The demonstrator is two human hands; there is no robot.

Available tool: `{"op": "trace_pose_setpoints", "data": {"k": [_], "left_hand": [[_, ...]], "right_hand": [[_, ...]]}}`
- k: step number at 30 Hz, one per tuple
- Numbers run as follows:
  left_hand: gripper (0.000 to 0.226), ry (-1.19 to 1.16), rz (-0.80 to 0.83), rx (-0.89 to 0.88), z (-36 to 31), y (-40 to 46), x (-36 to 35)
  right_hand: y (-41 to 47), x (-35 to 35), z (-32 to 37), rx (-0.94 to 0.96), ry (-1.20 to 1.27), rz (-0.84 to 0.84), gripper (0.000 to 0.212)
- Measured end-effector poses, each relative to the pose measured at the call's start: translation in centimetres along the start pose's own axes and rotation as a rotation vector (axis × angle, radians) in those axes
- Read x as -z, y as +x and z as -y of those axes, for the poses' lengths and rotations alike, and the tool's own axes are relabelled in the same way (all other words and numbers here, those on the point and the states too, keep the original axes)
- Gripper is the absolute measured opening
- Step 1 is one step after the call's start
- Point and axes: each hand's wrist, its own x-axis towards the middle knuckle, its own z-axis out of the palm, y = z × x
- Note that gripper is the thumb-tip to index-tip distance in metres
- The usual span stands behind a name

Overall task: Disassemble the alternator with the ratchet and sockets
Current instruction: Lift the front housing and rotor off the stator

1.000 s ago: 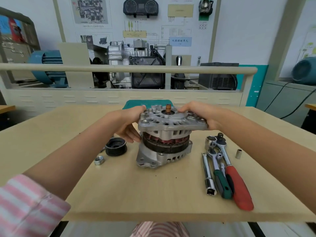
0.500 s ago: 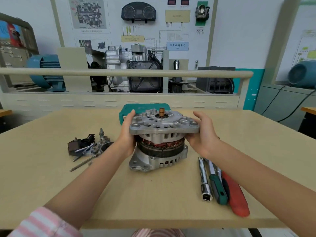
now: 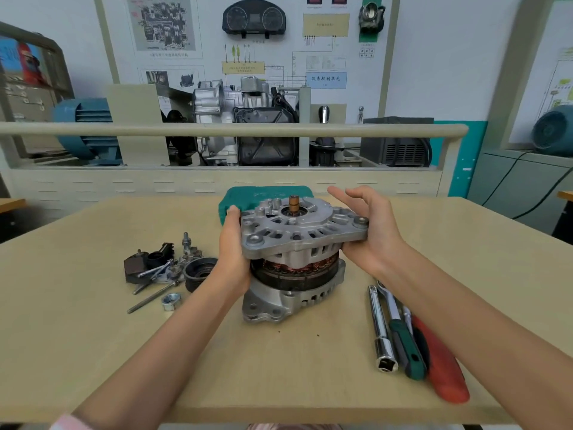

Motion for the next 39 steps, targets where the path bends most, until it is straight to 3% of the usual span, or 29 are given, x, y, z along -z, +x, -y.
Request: {"op": "trace_pose_setpoints", "data": {"k": [10,13,17,19,23,25,29,33,35,37,39], "left_hand": [[0.045,0.047,-0.049,-0.07,-1.5,-0.6,-1.4],[0.044,0.172,-0.056,-0.155,-3.1,-1.0,-2.4],[0.041,0.197,-0.023,-0.12,-4.7,-1.7,-3.4],[0.039,0.17,0.0,-0.083,-5.2,-1.9,-3.8],[0.031,0.069,0.026,0.001,-6.3,-1.7,-4.3],[0.024,0.049,0.033,0.046,-6.7,-1.4,-4.4],[0.033,0.109,0.04,0.127,-7.3,-0.8,-4.0],[0.045,0.199,0.019,0.2,-8.2,-0.2,-4.2],[0.041,0.228,0.034,0.216,-8.8,0.2,-4.5],[0.039,0.238,0.043,0.235,-9.1,0.5,-4.7],[0.042,0.262,0.032,0.254,-9.3,1.0,-4.8]], "right_hand": [[0.0,-0.4,1.2,0.054,-0.032,0.013,0.039],[-0.1,-1.1,3.0,0.084,-0.036,-0.006,0.031],[-0.4,-1.8,4.0,0.103,0.007,-0.018,0.018],[-0.7,-1.5,3.7,0.096,0.008,0.019,0.027],[-1.6,-0.4,2.3,0.107,-0.137,0.254,0.078],[-1.5,-0.6,2.4,0.148,-0.236,0.306,0.076],[-1.5,-1.3,3.8,0.167,-0.328,0.432,0.032],[-1.2,-0.8,4.2,0.147,-0.353,0.432,0.064],[-1.1,-0.3,4.6,0.168,-0.508,0.423,0.078],[-1.2,-0.3,5.2,0.275,-0.838,0.407,0.091],[-1.5,-0.6,5.7,0.4,-1.018,0.395,0.082]]}}
